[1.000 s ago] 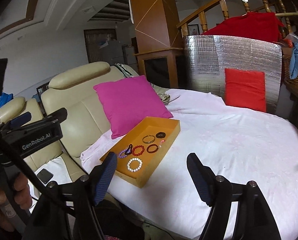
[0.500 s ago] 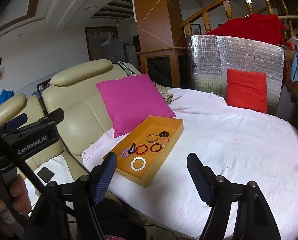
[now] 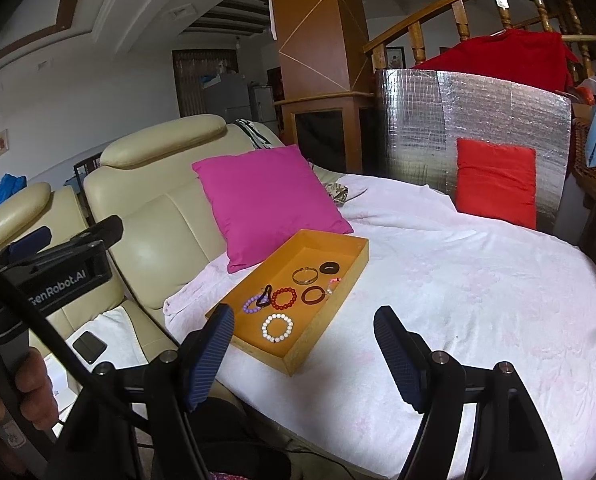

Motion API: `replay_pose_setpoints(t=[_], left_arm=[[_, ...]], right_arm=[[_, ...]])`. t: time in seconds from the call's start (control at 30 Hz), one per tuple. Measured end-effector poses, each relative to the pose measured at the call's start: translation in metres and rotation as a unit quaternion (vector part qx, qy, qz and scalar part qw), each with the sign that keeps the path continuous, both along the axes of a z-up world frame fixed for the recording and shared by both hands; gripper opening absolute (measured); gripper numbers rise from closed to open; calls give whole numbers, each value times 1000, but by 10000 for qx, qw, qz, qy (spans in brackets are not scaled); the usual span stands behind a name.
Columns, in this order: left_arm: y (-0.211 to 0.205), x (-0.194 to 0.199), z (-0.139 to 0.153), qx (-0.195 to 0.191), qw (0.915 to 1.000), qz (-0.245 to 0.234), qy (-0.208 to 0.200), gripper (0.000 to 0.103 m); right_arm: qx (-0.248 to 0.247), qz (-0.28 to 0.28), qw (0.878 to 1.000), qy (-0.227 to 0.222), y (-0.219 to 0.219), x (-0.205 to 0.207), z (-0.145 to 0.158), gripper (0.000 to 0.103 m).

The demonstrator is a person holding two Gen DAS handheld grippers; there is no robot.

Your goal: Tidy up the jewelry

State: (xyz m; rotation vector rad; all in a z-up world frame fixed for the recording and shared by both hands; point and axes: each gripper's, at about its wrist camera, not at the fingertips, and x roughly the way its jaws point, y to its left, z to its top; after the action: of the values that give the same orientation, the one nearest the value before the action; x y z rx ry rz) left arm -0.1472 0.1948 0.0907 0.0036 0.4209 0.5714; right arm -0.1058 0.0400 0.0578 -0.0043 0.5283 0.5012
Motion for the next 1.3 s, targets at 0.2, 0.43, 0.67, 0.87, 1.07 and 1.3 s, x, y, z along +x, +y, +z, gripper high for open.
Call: replay_pose_setpoints(t=[0.2, 0.43, 0.67, 0.87, 1.07, 1.3], left_arm=[[1, 1, -1, 5, 10000, -4, 28, 100], [2, 0, -2, 12, 10000, -13, 37, 100], [2, 0, -3, 26, 10000, 0, 41, 100], [5, 0, -6, 35, 10000, 15, 55, 100], [11, 0, -8, 7, 10000, 68, 63, 100], [17, 3, -12, -60, 9999, 95, 100, 100]], right_arm=[[2, 7, 10000, 14, 0, 1, 0, 76], [20, 8, 10000, 50, -1, 2, -2, 76], [24, 9, 10000, 66, 0, 3, -3, 76], [11, 18, 10000, 57, 3, 4, -3, 76], [-19, 33, 10000, 53, 7, 4, -4, 76], [-73, 50, 9999, 78, 10, 9, -6, 76]])
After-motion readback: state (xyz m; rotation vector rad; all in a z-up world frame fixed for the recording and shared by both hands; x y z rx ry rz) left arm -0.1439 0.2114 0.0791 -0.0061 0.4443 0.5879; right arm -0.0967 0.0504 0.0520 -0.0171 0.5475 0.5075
